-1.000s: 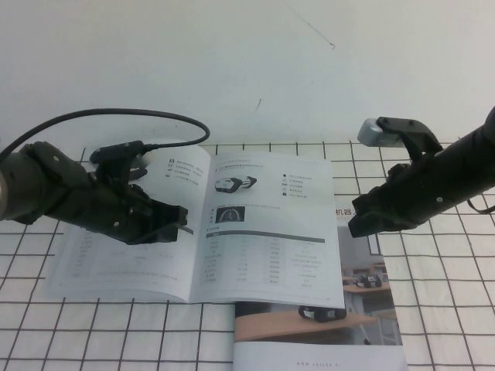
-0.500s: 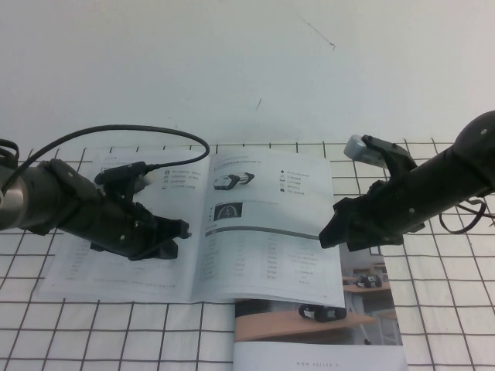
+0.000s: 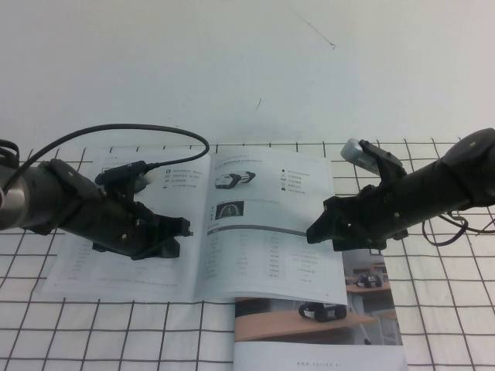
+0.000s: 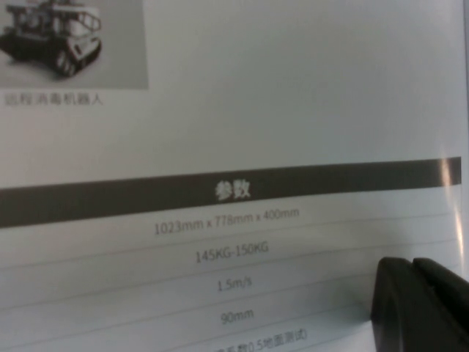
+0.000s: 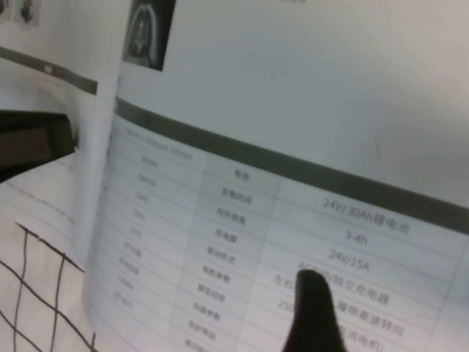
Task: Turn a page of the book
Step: Open the closed book
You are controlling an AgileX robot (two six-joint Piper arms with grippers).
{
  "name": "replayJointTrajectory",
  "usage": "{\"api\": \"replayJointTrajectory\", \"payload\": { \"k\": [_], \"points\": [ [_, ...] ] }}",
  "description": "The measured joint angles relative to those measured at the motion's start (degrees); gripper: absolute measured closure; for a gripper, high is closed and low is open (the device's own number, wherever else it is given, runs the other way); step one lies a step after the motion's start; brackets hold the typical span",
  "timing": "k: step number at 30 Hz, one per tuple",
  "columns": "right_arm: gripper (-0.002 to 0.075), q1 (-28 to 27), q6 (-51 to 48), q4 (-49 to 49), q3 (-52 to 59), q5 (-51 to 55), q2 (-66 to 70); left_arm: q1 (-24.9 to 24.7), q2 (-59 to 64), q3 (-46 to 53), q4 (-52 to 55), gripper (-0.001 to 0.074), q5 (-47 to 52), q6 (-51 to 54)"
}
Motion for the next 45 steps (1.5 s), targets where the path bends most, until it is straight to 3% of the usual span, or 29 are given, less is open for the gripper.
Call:
{"api": "replayJointTrajectory", "payload": {
  "k": [14, 29, 33, 40, 45],
  "points": [
    [0.027, 0.0, -1.27, 2.29, -0.26, 0.46, 2.29, 0.0, 0.04, -0.03, -0.04, 0.0738, 0.0, -0.27],
    [0.027, 0.0, -13.36, 18.66, -0.26, 3.39, 2.77, 0.0, 0.04, -0.03, -0.13, 0.0738, 0.0, -0.27],
    [0.027, 0.0, -10.84, 15.24, -0.26, 3.51, 2.77, 0.0, 0.04, -0.03, -0.13, 0.0738, 0.0, -0.27],
    [0.027, 0.0, 0.51, -2.36, -1.86, 6.12, 2.77, 0.0, 0.04, -0.03, -0.26, 0.0738, 0.0, -0.27],
    [0.027, 0.0, 3.37, -6.0, -3.64, 7.39, 2.77, 0.0, 0.13, -0.03, -0.26, 0.0738, 0.12, -0.14]
  ]
}}
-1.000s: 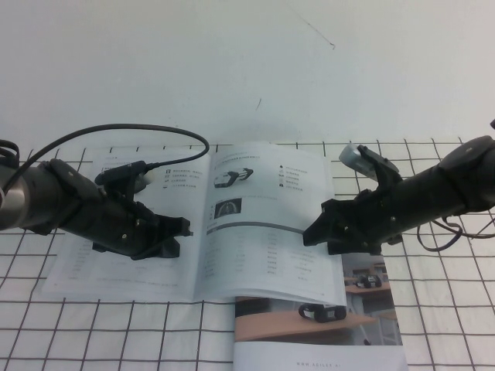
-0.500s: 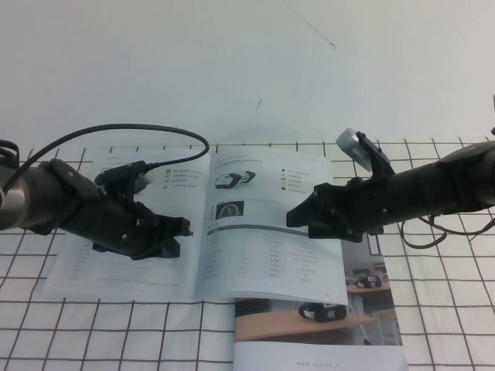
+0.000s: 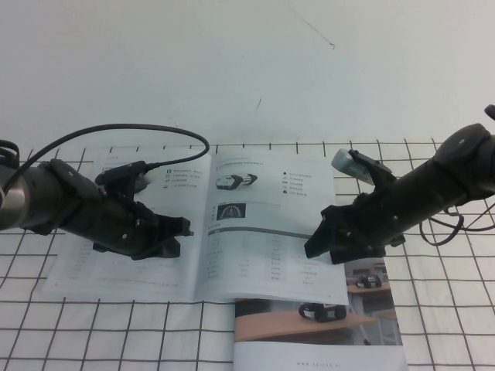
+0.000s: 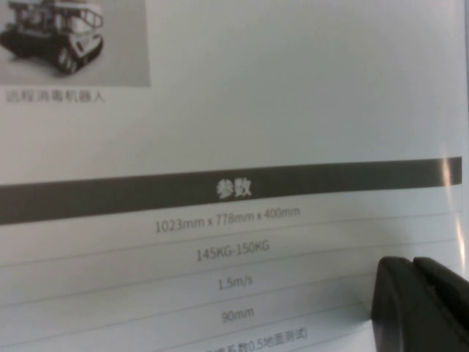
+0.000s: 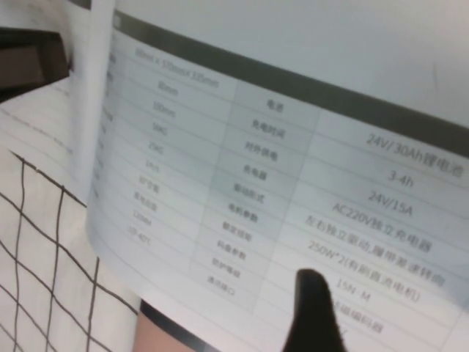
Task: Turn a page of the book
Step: Open the closed book
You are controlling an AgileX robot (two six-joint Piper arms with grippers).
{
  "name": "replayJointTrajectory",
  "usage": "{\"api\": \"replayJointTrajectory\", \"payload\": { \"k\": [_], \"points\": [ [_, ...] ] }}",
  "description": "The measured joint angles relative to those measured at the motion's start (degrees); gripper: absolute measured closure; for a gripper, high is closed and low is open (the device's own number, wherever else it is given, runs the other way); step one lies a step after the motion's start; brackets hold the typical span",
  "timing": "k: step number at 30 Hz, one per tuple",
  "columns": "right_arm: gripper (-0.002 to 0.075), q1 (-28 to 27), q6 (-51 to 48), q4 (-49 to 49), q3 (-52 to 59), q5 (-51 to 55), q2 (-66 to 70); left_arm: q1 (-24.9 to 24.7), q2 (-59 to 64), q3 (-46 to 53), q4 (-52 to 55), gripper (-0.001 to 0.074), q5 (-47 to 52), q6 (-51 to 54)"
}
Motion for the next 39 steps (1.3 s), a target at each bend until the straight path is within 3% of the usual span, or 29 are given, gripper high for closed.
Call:
{"api": "replayJointTrajectory", "payload": {
  "k": [15, 24, 33, 39],
  "points": [
    [0.027, 0.0, 8.67, -11.44, -6.07, 4.34, -0.38, 0.0, 0.0, -0.1, 0.0, 0.0738, 0.0, 0.0],
    [0.027, 0.0, 9.72, -10.11, -6.07, 4.35, 1.79, 0.0, 0.0, -0.1, -0.48, 0.0738, 0.0, 0.0],
    [0.027, 0.0, 6.58, -0.32, -6.07, 3.72, 2.63, 0.0, 0.42, -0.1, -0.98, 0.0738, 0.0, -0.18],
    [0.027, 0.0, 8.54, -4.36, -6.12, 4.25, 2.63, 0.1, 0.92, -0.33, -1.37, 0.0738, 0.23, -0.18]
  ]
}}
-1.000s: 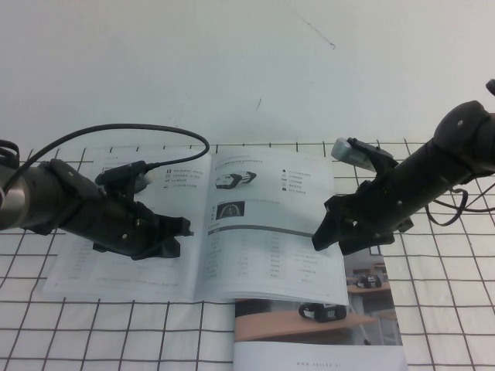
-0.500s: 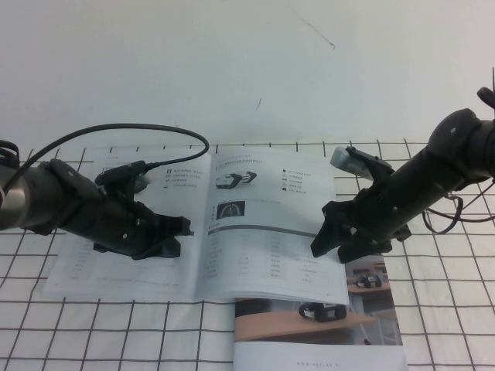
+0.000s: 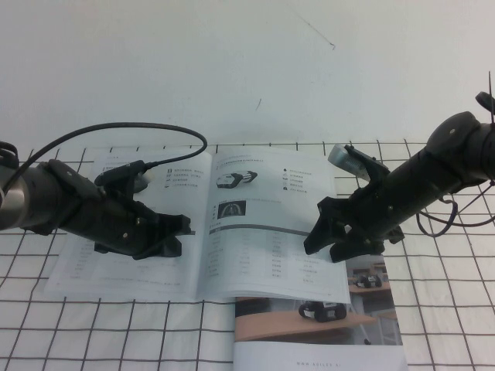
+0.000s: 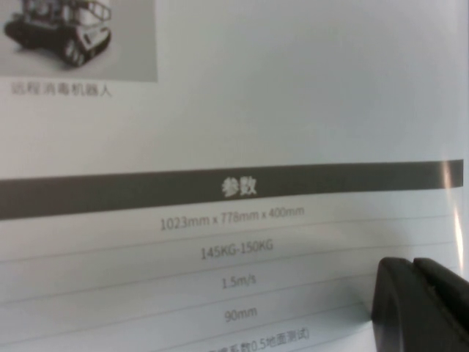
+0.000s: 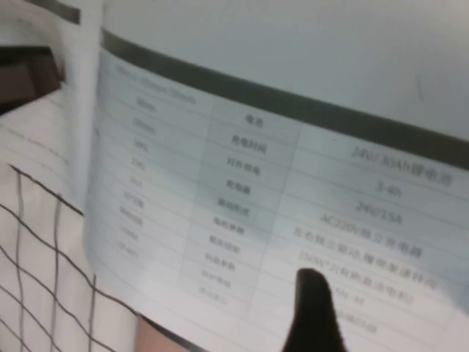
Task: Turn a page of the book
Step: Open the closed book
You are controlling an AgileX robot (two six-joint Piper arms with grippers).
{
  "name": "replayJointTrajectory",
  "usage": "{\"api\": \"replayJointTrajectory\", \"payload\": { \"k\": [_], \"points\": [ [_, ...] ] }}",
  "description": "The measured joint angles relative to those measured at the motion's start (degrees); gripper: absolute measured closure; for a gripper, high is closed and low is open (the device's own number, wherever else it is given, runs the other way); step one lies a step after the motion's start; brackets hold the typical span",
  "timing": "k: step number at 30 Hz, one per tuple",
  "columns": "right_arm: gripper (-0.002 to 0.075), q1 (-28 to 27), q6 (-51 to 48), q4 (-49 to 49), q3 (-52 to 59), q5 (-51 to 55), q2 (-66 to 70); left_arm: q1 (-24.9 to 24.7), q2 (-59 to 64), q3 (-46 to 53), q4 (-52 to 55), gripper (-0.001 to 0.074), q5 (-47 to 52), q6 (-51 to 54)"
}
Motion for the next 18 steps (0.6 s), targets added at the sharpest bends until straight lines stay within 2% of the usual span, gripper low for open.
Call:
{"api": "replayJointTrajectory", "payload": {
  "k": [6, 18],
  "points": [
    [0.027, 0.0, 2.67, -5.04, -0.13, 1.8, 0.0, 0.0, 0.1, 0.0, -0.73, 0.0738, 0.08, 0.0],
    [0.027, 0.0, 3.67, -7.16, -0.49, 3.5, 0.0, 0.0, 0.1, -0.08, -0.95, 0.0738, 0.12, 0.0]
  ]
}}
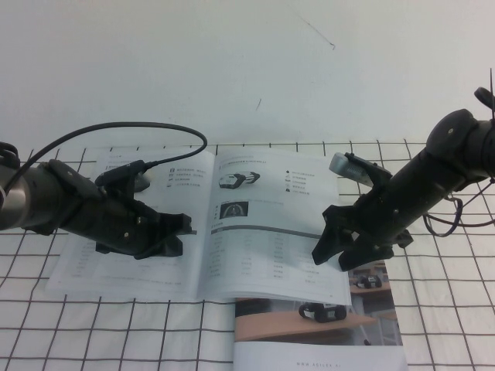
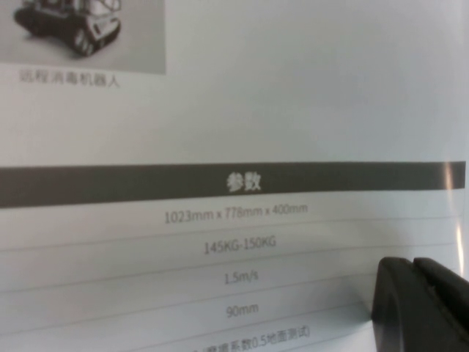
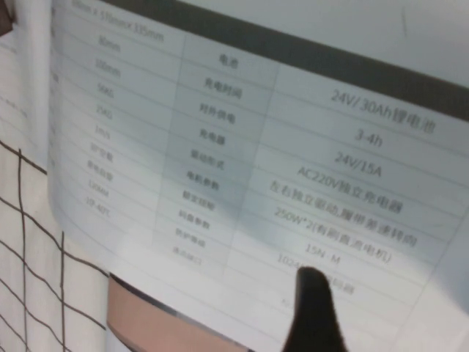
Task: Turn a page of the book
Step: Open the closed book
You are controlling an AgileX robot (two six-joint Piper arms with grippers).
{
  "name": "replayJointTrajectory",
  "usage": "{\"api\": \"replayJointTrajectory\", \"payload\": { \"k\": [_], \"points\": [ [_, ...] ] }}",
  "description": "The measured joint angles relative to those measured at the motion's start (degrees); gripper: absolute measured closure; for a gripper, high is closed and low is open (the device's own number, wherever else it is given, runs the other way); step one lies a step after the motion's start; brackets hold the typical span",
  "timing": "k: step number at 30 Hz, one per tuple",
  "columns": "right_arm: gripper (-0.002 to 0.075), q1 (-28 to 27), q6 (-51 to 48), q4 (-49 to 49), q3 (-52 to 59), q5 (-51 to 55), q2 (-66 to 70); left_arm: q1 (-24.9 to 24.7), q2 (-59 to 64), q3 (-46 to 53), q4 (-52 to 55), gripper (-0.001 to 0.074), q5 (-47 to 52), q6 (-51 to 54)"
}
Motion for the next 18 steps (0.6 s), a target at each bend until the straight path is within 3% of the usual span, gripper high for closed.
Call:
{"api": "replayJointTrajectory", "payload": {
  "k": [18],
  "points": [
    [0.027, 0.0, 1.75, 3.48, -0.13, -1.84, 0.68, 0.0, 0.02, 0.0, -0.44, 0.0738, 0.0, 0.12]
  ]
}}
